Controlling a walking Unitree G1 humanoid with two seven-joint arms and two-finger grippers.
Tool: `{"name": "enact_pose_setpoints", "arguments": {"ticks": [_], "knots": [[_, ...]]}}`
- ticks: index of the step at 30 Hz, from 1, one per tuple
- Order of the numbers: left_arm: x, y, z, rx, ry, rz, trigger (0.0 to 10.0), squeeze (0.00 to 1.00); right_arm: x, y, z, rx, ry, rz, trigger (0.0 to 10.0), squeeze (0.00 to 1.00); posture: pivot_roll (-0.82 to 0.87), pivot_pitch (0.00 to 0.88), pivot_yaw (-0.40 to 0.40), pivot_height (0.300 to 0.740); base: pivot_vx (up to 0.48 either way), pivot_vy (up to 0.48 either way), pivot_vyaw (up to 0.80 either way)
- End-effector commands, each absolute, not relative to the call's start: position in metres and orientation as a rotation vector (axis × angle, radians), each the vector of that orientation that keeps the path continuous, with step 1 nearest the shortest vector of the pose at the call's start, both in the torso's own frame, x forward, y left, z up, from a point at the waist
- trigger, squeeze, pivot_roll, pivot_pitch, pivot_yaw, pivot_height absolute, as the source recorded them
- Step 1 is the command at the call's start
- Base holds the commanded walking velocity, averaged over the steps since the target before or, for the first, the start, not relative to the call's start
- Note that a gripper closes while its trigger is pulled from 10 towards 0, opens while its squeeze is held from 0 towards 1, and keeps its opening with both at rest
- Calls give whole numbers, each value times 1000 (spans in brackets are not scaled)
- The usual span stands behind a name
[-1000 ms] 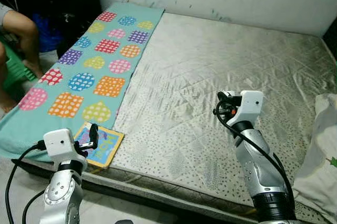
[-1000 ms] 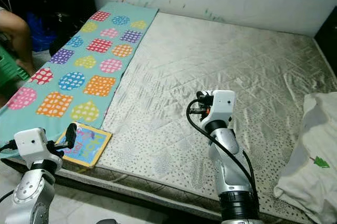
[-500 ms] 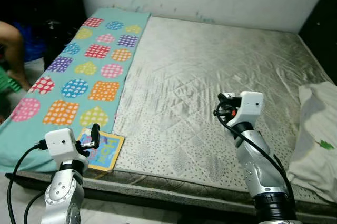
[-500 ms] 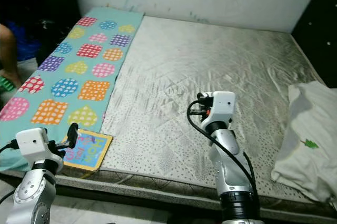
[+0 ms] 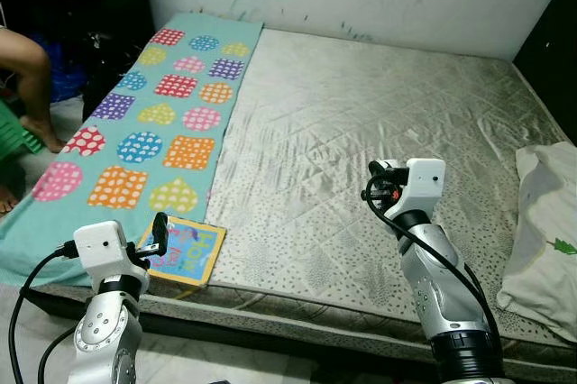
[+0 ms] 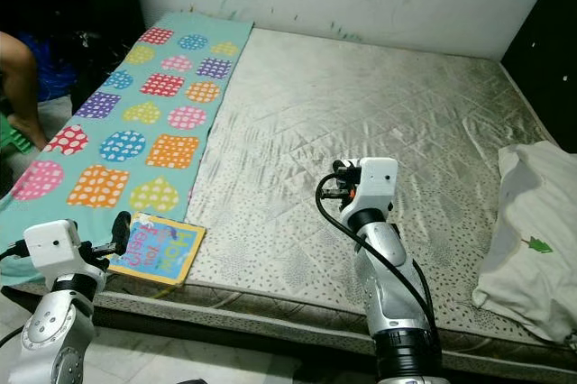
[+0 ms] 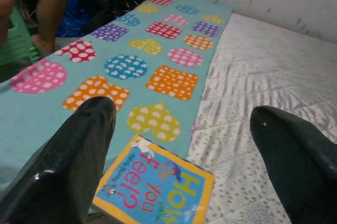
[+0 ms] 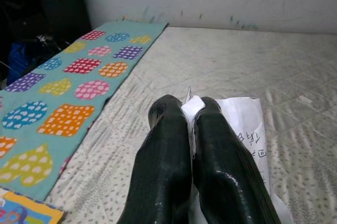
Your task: Clean up the room
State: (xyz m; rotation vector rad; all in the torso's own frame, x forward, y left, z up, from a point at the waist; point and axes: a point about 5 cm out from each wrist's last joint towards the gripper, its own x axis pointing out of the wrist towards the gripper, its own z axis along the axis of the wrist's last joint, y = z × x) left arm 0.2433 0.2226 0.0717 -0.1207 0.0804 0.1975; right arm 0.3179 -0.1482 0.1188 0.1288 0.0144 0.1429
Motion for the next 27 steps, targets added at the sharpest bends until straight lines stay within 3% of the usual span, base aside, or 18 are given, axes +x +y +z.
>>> {"name": "enact_pose_setpoints", "arguments": {"ticks": [1,10,19,27], "knots": [[242,224,70,-120,94,195,10000,0,317,-150,115,118,26,141,10000,0,-35,56,-11,740,0,480,0],[242,225,70,-117,92,196,10000,0,316,-151,113,110,32,138,10000,0,-36,56,-6,740,0,441,0],[241,222,75,-149,47,165,10000,0,316,-151,112,105,36,140,10000,0,-36,57,-7,740,0,0,0],[241,221,76,-164,42,154,10000,0,316,-151,111,97,41,139,10000,0,-43,60,-8,740,342,0,0]]}}
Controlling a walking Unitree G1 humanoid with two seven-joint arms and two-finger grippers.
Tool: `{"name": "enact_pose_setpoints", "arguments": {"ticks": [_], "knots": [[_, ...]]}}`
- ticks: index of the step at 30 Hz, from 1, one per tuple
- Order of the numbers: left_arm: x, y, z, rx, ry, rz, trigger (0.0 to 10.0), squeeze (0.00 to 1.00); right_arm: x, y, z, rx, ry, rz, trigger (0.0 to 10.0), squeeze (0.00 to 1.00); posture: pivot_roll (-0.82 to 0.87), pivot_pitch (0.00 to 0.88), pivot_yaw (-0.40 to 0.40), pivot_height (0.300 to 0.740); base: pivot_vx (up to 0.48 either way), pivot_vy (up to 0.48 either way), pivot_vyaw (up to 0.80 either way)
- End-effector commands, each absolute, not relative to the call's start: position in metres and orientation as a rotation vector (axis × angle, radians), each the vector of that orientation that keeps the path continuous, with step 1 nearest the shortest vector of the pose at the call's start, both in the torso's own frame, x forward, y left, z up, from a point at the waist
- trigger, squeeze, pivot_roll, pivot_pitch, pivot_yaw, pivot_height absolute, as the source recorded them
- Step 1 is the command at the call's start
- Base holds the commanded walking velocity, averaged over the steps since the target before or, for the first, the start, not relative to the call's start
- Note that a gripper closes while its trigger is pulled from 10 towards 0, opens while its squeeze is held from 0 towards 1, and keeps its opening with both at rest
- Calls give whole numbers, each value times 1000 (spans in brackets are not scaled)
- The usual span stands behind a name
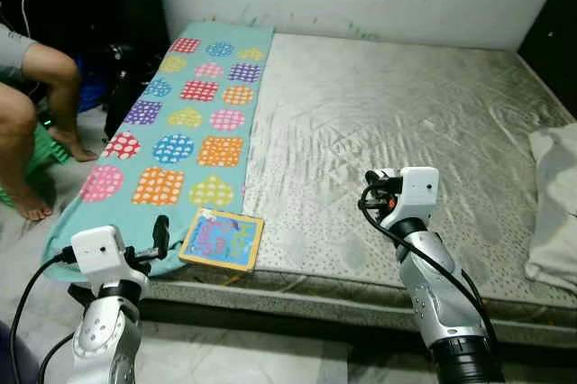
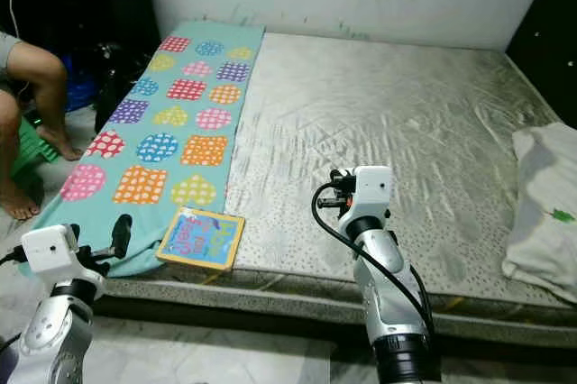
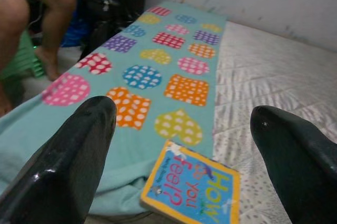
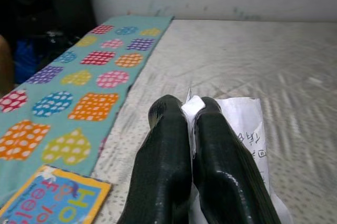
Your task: Clean up the room
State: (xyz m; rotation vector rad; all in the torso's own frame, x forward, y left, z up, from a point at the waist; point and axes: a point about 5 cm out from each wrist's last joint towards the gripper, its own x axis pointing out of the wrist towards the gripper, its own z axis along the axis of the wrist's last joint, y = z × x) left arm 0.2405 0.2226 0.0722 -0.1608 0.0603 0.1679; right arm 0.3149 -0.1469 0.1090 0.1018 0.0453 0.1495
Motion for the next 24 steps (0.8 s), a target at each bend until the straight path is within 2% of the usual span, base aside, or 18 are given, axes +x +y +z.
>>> {"name": "enact_pose_setpoints", "arguments": {"ticks": [1,19,24], "knots": [[241,221,76,-165,42,153,10000,0,316,-152,111,96,41,139,10000,0,-43,60,-8,740,371,0,0],[242,221,76,-165,43,146,10000,0,317,-153,110,93,42,135,10000,0,-41,57,-9,740,375,0,0],[244,223,70,-64,97,202,10000,0,316,-151,108,92,47,140,10000,0,-37,50,-6,740,142,0,0]]}}
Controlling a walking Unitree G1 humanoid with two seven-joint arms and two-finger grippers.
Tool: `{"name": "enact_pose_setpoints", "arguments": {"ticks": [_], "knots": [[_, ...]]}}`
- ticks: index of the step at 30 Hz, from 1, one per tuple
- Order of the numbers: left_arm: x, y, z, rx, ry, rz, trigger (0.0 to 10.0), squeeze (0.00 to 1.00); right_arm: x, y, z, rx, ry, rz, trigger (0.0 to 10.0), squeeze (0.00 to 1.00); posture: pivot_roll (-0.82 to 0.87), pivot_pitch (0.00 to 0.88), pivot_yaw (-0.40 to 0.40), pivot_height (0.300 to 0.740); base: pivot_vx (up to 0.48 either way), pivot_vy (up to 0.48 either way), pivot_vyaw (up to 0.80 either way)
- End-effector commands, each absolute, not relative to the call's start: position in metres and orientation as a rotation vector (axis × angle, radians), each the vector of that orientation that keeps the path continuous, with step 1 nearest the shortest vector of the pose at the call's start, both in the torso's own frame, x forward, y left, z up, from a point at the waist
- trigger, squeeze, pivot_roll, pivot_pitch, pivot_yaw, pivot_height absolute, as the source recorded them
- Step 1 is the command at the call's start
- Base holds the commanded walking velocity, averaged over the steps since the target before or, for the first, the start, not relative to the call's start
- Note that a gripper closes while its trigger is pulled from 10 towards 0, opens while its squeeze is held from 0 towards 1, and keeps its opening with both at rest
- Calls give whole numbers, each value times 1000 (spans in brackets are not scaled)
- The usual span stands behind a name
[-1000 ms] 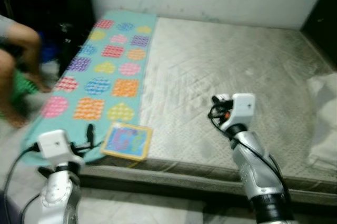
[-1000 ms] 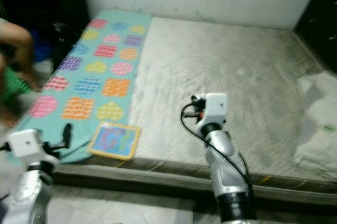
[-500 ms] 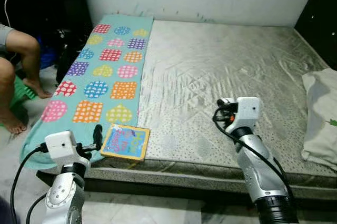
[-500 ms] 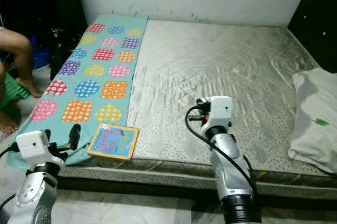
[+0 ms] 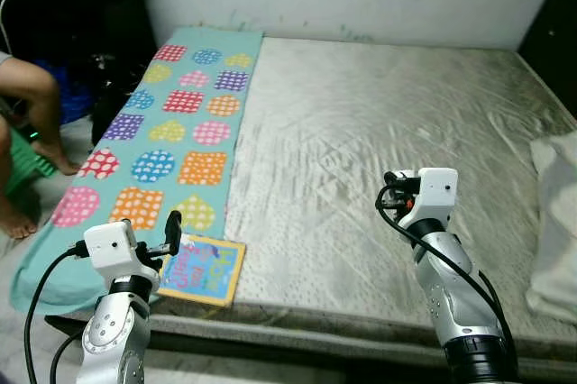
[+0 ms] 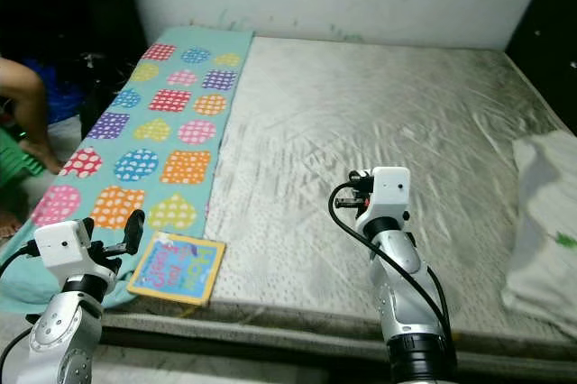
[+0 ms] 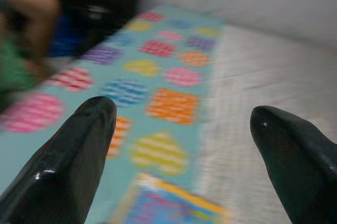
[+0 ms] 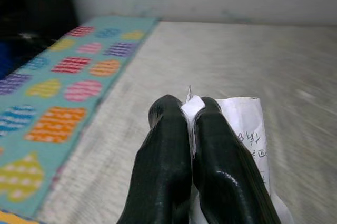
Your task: Clean up the room
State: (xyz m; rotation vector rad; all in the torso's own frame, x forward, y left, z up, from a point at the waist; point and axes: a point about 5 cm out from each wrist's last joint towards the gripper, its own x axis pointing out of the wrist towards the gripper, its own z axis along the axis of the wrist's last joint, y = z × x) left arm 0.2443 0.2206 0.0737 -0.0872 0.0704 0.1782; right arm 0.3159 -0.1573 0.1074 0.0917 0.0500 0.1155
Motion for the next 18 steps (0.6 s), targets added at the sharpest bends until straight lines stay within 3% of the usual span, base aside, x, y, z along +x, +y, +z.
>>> {"name": "enact_pose_setpoints", "arguments": {"ticks": [1,10,18], "knots": [[244,223,71,-67,93,199,10000,0,316,-151,108,92,47,140,10000,0,-37,50,-6,740,0,0,0],[244,223,70,-103,86,172,10000,0,318,-150,109,95,43,141,10000,0,-32,47,-6,740,0,0,0],[245,222,69,-116,90,164,10000,0,318,-152,108,92,45,135,10000,0,-39,44,-4,740,0,375,0]]}}
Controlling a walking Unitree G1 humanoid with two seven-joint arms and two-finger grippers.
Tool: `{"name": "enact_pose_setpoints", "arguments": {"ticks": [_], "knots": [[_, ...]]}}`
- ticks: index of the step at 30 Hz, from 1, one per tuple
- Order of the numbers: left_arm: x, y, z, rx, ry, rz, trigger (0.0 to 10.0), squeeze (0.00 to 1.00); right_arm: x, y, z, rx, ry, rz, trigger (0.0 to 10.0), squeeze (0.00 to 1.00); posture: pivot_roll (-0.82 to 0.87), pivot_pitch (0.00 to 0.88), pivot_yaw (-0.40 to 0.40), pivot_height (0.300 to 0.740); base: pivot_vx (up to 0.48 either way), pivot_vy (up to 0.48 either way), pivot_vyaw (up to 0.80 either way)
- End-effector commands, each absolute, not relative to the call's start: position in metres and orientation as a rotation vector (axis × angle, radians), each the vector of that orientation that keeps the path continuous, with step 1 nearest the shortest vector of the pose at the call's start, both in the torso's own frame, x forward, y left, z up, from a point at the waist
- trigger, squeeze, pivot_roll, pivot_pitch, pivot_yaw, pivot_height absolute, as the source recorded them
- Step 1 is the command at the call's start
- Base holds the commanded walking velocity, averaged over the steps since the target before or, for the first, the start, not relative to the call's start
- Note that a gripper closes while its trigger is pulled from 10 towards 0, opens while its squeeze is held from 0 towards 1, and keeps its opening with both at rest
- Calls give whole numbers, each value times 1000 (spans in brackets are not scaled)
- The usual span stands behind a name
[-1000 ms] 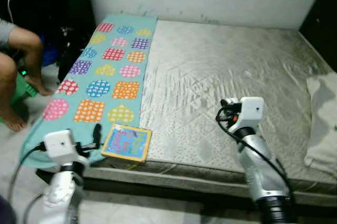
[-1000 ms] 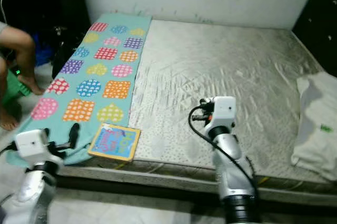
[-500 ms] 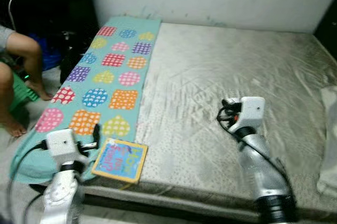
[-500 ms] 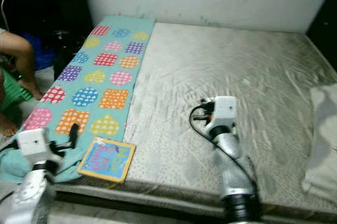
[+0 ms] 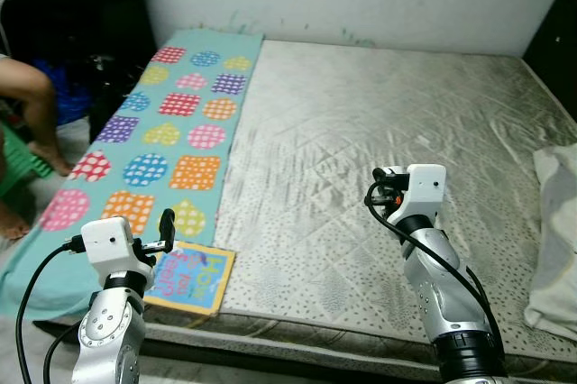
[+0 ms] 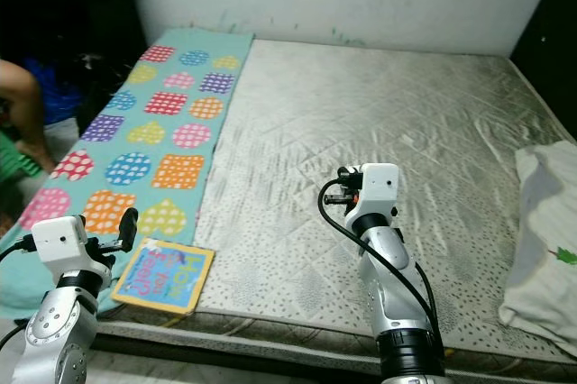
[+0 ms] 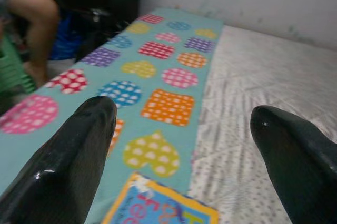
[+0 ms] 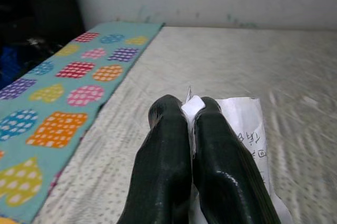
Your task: Clean up the room
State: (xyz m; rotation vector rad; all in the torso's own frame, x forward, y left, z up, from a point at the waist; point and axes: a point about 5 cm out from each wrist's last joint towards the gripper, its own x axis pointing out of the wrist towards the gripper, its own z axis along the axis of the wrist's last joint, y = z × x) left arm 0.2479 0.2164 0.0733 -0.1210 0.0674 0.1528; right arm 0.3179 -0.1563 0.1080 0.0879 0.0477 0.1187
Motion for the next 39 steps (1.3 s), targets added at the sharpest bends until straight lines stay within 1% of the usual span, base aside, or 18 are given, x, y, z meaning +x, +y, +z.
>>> {"name": "enact_pose_setpoints", "arguments": {"ticks": [1,12,15,20,25,34,39], "knots": [[245,222,69,-116,90,163,10000,0,318,-151,107,92,46,135,10000,0,-39,44,-4,740,0,420,0],[246,222,70,-123,87,169,10000,0,318,-150,105,90,62,142,10000,0,-37,50,-8,740,0,419,-40],[245,222,70,-127,78,169,10000,0,317,-150,104,88,63,144,10000,0,-37,50,-8,740,0,0,-444],[245,221,71,-134,71,158,10000,0,316,-149,103,85,68,150,10000,0,-41,54,-7,740,0,0,0],[244,221,71,-148,69,162,10000,0,316,-148,102,81,73,159,10000,0,-42,56,-8,740,0,0,-760],[244,220,72,-166,57,146,10000,0,315,-148,101,76,76,164,10000,0,-43,57,-9,740,0,0,0],[243,219,73,-170,51,138,10000,0,315,-148,101,76,78,164,10000,0,-43,57,-9,740,361,0,0]]}}
